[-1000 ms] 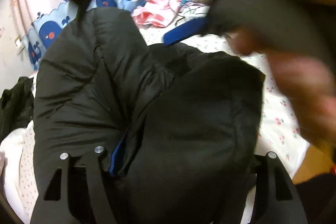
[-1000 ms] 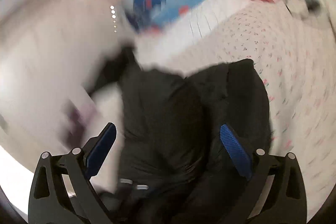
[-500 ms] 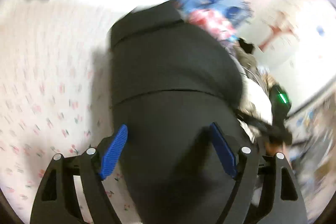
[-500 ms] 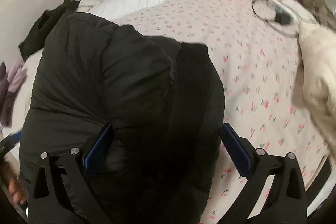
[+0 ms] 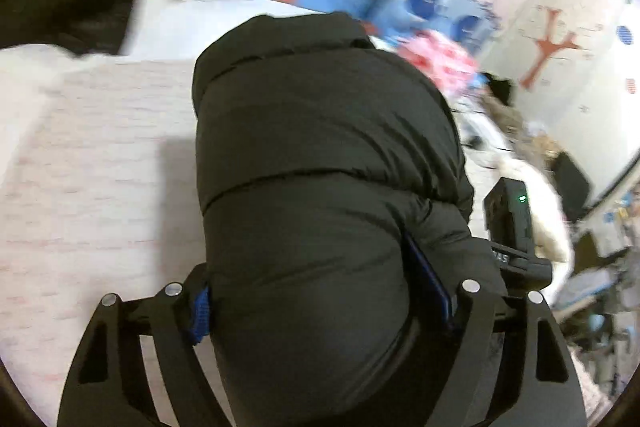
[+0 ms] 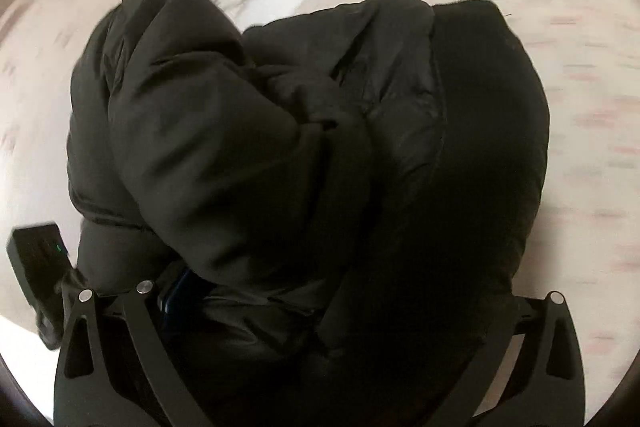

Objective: Fold large clothes
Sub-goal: 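Press the folded jacket bundle together with both tools, then grip the black jacket bundle with both tools and square it on the sheet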

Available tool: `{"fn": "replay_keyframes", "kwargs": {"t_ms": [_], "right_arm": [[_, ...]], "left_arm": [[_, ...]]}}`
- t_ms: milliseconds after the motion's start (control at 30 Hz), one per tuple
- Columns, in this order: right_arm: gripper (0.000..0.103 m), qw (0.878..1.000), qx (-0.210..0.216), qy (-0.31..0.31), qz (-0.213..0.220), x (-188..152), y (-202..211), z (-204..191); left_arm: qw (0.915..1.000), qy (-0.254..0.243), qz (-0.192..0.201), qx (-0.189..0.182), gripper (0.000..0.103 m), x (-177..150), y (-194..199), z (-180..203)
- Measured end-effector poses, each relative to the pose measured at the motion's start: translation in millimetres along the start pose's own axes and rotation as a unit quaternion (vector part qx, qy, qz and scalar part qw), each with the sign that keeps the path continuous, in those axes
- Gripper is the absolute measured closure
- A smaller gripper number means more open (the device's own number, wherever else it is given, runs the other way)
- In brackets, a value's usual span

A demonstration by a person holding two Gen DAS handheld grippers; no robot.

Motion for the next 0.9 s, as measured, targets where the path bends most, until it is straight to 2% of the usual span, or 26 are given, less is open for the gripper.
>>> {"fn": "replay_keyframes", "kwargs": {"t_ms": [67, 100, 133, 200, 233, 300, 367, 433, 467, 533, 600, 633, 667, 733, 767, 800, 867, 900], "right_arm": [[0.006, 0.997, -0.051, 0.056, -0.014, -11.2, -23.6, -10.8], [0.006, 0.994, -0.073, 0.081, -0.010, -14.8, -27.1, -11.1], [0.006, 0.992, -0.084, 0.088, -0.014, -17.0, -27.4, -9.3], [0.006, 0.988, -0.111, 0.100, -0.027, -20.3, -20.5, -6.3], [0.006, 0.986, -0.125, 0.106, -0.027, -21.0, -14.9, -7.5], [0.006, 0.983, -0.144, 0.112, -0.024, -20.7, 0.9, -11.2], [0.007, 0.978, -0.156, 0.134, 0.022, -15.4, 31.7, -29.0], [0.007, 0.974, -0.144, 0.146, 0.097, -4.3, 63.6, -55.4], [0.007, 0.969, -0.128, 0.157, 0.142, 0.8, 79.8, -76.2], [0.007, 0.962, -0.110, 0.177, 0.174, 13.3, 88.2, -106.8], [0.007, 0.967, -0.071, 0.182, 0.164, 26.8, 76.5, -128.5], [0.007, 0.975, -0.039, 0.164, 0.142, 37.6, 59.7, -131.1], [0.007, 0.981, -0.028, 0.142, 0.129, 45.8, 43.5, -125.5], [0.007, 0.984, -0.073, 0.117, 0.115, 59.5, 11.7, -96.8], [0.007, 0.982, -0.107, 0.111, 0.110, 62.6, -7.5, -69.9], [0.007, 0.982, -0.116, 0.101, 0.107, 61.2, -20.0, -59.4], [0.007, 0.988, -0.096, 0.045, 0.109, 53.2, -38.6, -18.0], [0.007, 0.987, -0.104, 0.040, 0.115, 48.3, -37.8, -5.8]], "left_arm": [[0.9986, 0.014, -0.031, 0.041, 0.025, -27.1, 10.0, -41.3], [0.9963, 0.027, -0.064, 0.050, 0.024, -46.1, 4.3, -65.2], [0.9946, 0.038, -0.081, 0.052, 0.023, -62.9, -0.5, -85.5], [0.9943, 0.043, -0.085, 0.047, 0.023, -72.1, 1.2, -94.3], [0.9953, 0.037, -0.071, 0.055, 0.024, -68.5, 10.9, -92.2], [0.9952, 0.005, -0.013, 0.097, 0.024, -47.2, 33.2, -76.5], [0.9935, -0.033, 0.037, 0.103, 0.024, -26.0, 50.4, -55.6], [0.9938, -0.049, 0.049, 0.087, 0.024, -12.3, 45.4, -39.9], [0.9955, -0.054, 0.036, 0.070, 0.024, -10.3, 33.5, -34.1], [0.9966, -0.057, 0.015, 0.058, 0.024, -17.4, 10.9, -29.2], [0.9954, -0.074, 0.007, 0.060, 0.024, -22.8, -3.7, -21.3], [0.9948, -0.082, 0.010, 0.060, 0.024, -25.7, -3.9, -17.9], [0.9947, -0.084, 0.012, 0.058, 0.024, -20.2, -9.5, -5.0], [0.9953, -0.081, 0.016, 0.051, 0.024, -25.0, -11.3, -4.5], [0.9956, -0.079, 0.017, 0.047, 0.024, -25.6, -13.0, -6.1], [0.9961, -0.079, 0.018, 0.036, 0.024, -27.0, -12.9, -8.1], [0.9963, -0.083, 0.016, 0.014, 0.023, -20.7, -18.2, 1.2], [0.9961, -0.088, 0.011, 0.006, 0.023, -17.1, -22.1, 9.6]]}}
Point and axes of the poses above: each gripper's, at about its wrist camera, not at the fingertips, and y roughly against the way its jaws point, z to its right, x to its top, the point moved 7 cm from there along -y, roughly the way its jaws point, and after that the axes turned 2 degrees about -y, right-handed, at the moved point
